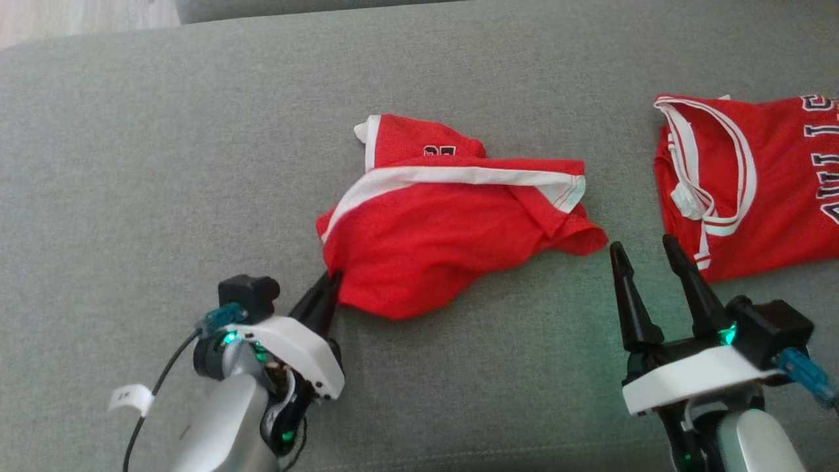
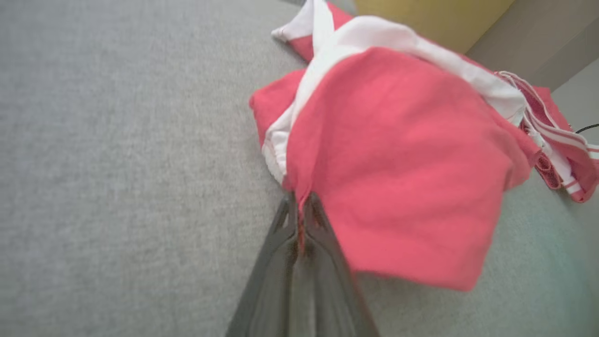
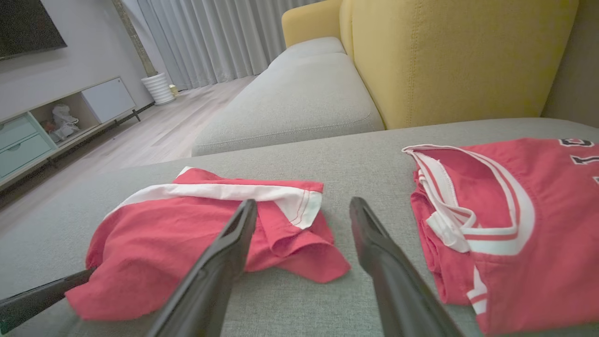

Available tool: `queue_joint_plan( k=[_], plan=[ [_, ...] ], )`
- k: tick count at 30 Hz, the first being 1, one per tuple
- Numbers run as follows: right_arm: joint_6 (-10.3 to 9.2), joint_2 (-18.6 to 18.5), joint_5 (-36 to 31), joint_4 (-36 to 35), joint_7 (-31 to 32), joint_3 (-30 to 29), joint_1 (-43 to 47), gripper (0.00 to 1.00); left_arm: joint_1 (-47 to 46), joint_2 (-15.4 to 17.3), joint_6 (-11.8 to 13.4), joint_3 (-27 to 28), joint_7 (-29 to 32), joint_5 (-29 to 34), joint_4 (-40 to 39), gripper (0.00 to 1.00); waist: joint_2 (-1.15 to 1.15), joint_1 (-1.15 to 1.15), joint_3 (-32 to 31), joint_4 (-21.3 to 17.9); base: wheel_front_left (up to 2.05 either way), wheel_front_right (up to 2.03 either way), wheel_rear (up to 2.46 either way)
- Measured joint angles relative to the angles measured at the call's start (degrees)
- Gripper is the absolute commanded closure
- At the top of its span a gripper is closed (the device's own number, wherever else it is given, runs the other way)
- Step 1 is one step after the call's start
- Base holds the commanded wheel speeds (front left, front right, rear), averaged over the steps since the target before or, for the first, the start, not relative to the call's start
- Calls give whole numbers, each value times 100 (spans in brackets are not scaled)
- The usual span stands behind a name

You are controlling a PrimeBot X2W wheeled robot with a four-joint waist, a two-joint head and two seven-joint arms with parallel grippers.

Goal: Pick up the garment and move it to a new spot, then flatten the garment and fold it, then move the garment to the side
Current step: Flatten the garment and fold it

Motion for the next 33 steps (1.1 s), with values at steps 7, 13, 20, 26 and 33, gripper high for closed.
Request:
queue_joint_plan(
  k=[7, 13, 20, 26, 33],
  plan=[
    [0, 0, 97, 51, -38, -38, -6, 0, -227, 342, 312, -51, -730, 589, -96, 100, 0, 0, 44, 50, 0, 0, 0],
    [0, 0, 149, 121, -37, -20, -65, 0, -208, 712, 625, -158, -836, 1195, -611, 100, 0, 0, 28, 134, 0, 0, 0],
    [0, 0, 201, 130, -2, -27, -105, 0, 260, 756, 750, -534, -810, 1466, -482, 100, 0, 0, 73, 187, 0, 0, 0],
    [0, 0, 242, 141, 7, -24, -107, 0, 224, 698, 801, -742, -845, 1647, -75, 100, 0, 0, 113, 192, 0, 0, 0],
    [0, 0, 241, 138, 22, -52, -110, 0, 58, 503, 853, -794, -937, 1624, 279, 0, 0, 0, 107, 225, 0, 0, 0]
  ],
)
